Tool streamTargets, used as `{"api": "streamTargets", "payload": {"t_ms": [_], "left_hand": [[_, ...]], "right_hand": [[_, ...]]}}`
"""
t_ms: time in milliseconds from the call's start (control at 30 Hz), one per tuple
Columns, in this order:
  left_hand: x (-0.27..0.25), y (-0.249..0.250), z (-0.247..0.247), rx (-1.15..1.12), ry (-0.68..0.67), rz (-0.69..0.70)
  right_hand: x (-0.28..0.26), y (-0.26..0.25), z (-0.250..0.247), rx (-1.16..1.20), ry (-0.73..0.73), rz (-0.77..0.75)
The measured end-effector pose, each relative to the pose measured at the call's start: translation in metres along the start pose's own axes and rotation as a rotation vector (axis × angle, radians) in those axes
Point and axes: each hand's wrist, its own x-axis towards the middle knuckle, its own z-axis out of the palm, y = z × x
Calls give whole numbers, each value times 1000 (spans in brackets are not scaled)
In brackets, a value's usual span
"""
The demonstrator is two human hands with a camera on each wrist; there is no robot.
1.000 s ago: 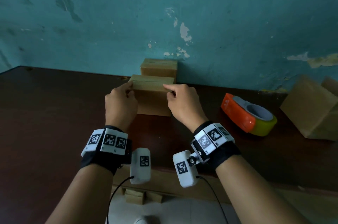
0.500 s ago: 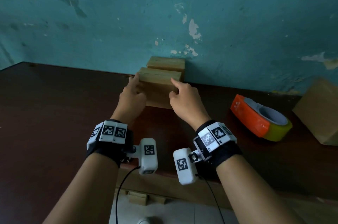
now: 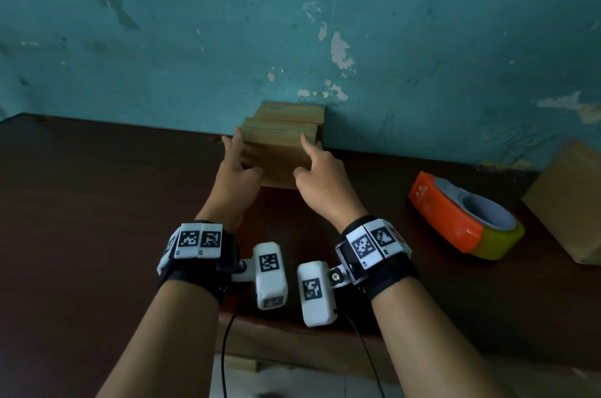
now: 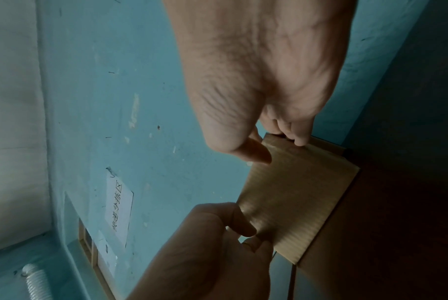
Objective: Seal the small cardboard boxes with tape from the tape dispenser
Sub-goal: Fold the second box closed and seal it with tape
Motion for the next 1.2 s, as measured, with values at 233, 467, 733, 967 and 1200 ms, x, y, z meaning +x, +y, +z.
{"api": "streamTargets", "payload": {"t_ms": [233, 467, 733, 967, 1200], "left_hand": [[0, 2, 5, -33, 25, -21], [-6, 19, 13, 19, 126, -9], [-16, 51, 35, 58, 143, 132], [-36, 77, 75, -39, -13, 125], [-42, 87, 118, -105, -180, 139]], "right_hand": [[-1, -1, -3, 47, 0, 1], [-10, -7, -14, 104, 19, 9], [-28, -12, -53, 92, 72, -27], [-45, -4, -88, 49, 74, -1], [-60, 13, -121, -91, 85, -14]]}}
